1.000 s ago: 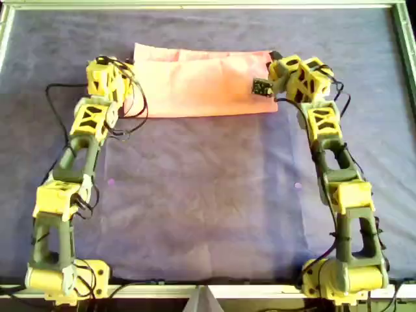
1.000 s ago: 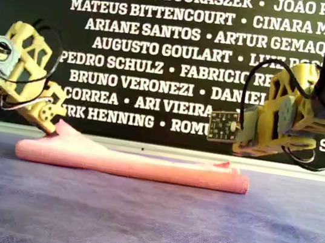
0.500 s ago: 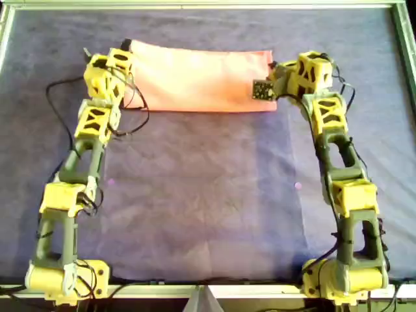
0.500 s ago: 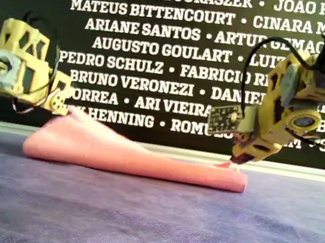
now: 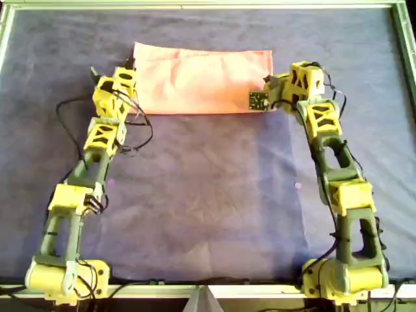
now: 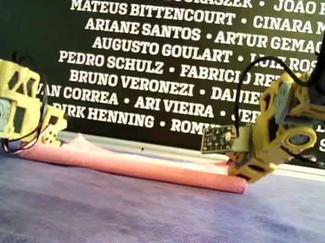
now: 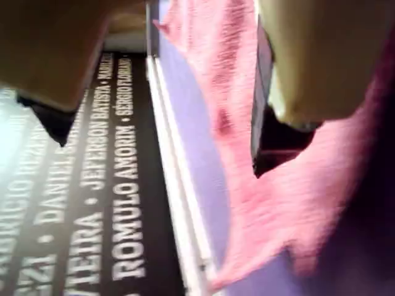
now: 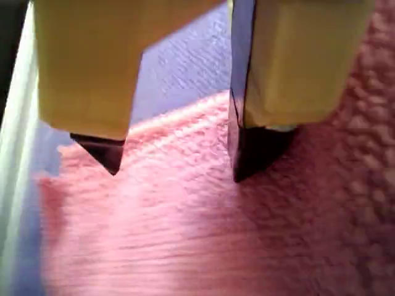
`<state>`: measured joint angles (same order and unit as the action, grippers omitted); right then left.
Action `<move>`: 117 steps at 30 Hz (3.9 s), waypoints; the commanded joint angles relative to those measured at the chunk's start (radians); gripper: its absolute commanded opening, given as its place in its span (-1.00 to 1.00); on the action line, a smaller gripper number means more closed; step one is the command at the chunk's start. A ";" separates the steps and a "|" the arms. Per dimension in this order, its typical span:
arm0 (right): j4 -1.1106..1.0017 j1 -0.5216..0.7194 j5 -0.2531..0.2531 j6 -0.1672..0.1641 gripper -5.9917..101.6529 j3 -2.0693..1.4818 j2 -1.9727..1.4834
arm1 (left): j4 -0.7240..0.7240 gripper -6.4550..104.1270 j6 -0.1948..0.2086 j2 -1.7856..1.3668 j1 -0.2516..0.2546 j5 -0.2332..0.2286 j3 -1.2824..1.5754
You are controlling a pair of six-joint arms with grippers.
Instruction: Fold a cloth
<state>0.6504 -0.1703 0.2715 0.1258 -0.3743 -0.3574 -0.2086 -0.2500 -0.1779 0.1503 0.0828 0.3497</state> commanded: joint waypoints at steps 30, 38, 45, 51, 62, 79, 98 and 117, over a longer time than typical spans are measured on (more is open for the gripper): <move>0.617 0.015 0.008 -0.081 0.83 0.089 -0.313 | 1.183 0.51 0.008 -0.750 0.209 -0.334 -0.064; 0.647 0.014 -0.008 -0.115 0.83 0.089 -0.561 | 1.572 0.50 0.058 -1.106 0.270 -0.319 -0.064; 0.865 0.017 -0.008 -0.146 0.82 0.067 -0.830 | 1.805 0.49 0.219 -1.450 0.255 -0.334 -0.061; 0.962 0.034 -0.011 -0.140 0.81 0.014 -1.095 | 1.809 0.49 0.276 -1.732 0.265 -0.334 0.150; 0.948 0.032 -0.011 -0.156 0.82 -0.836 -1.844 | 1.789 0.51 0.417 -2.436 0.256 -0.333 1.029; 0.492 0.029 -0.396 -0.209 0.81 -1.855 -2.654 | 1.120 0.52 0.411 -2.938 0.255 -0.495 2.171; -0.037 0.012 -0.517 -0.239 0.81 -2.520 -2.668 | 0.861 0.51 0.410 -2.938 0.256 -0.568 2.595; -0.052 0.012 -0.262 -0.103 0.79 -2.424 -2.591 | 0.859 0.49 0.390 -2.933 0.255 -0.471 2.569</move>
<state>0.6535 -0.1534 0.0000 0.0245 -2.9590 -2.9851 0.6811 0.1565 -3.1032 0.4019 -0.3927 3.0143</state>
